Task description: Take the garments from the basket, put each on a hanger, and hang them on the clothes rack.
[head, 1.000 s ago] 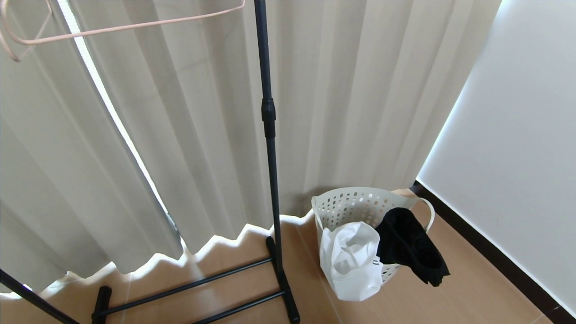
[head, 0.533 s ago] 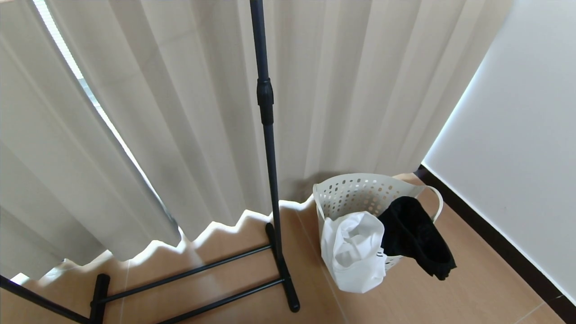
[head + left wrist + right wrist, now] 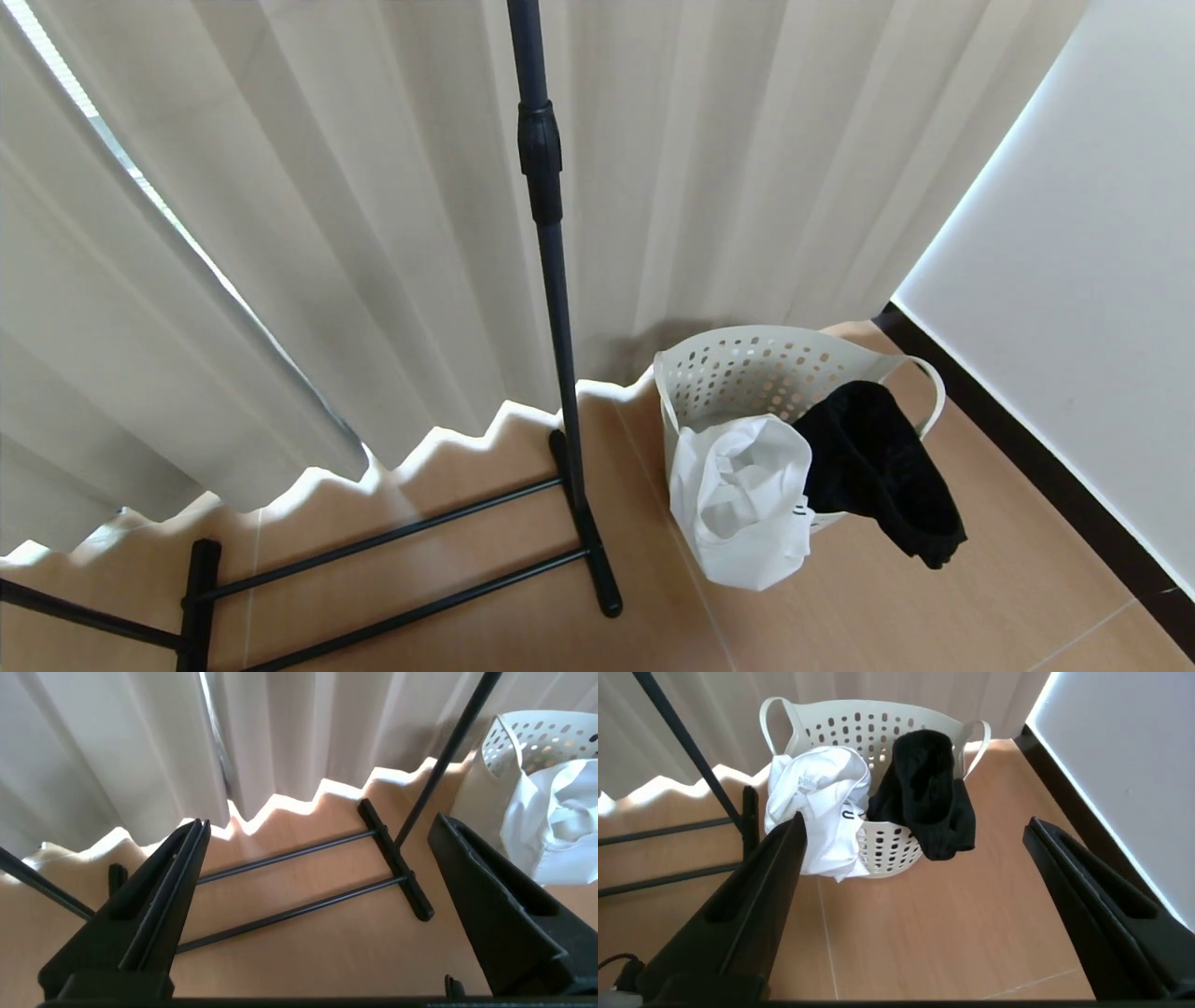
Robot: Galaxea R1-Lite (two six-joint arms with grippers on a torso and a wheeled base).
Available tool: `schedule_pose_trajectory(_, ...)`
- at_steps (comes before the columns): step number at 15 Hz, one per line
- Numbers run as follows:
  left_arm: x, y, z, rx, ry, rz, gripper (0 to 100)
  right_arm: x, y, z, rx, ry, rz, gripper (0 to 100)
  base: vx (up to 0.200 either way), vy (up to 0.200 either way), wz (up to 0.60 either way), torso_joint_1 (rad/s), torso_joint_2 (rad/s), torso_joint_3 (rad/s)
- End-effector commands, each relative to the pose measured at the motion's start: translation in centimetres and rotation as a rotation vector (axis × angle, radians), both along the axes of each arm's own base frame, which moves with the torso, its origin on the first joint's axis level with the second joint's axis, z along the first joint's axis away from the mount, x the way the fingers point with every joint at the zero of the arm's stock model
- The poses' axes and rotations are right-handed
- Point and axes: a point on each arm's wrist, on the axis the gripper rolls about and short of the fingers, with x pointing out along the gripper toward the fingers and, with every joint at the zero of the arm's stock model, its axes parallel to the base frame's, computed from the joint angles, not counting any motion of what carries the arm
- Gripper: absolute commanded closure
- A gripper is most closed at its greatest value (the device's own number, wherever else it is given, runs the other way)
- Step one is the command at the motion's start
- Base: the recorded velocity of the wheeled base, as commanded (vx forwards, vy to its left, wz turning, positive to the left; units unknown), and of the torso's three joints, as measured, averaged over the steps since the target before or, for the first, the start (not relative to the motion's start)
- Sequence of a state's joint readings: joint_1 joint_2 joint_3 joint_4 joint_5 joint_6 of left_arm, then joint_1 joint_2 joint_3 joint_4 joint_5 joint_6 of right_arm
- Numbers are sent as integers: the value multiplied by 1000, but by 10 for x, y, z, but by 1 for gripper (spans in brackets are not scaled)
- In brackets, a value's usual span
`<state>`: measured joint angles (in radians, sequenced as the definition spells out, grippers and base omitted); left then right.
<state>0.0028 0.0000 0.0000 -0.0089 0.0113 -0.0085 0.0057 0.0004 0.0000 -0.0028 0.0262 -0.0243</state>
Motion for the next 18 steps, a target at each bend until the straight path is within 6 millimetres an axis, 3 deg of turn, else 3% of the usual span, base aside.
schedule_pose_trajectory(1,0,0,0,-5,0,4,0,0,0,0,-14,-1,3,0,0,0,0,7,2,-193)
schedule_pose_trajectory(9,0,0,0,-4,0,12,0,1,0,0,21,11,6,0,0,0,0,4,2,-185)
schedule_pose_trajectory(12,0,0,0,-2,-2,15,0,17,0,3,20,226,19,0,0,0,0,2,-1,-17)
schedule_pose_trajectory(14,0,0,0,-1,-2,14,0,25,1,3,1,332,123,0,0,0,0,0,0,0)
schedule_pose_trajectory(17,0,0,0,-1,-2,14,0,54,12,15,-122,572,359,0,0,0,0,0,0,0)
schedule_pose_trajectory(18,0,0,0,-2,-2,15,0,77,26,29,-187,658,439,0,0,0,0,0,0,0)
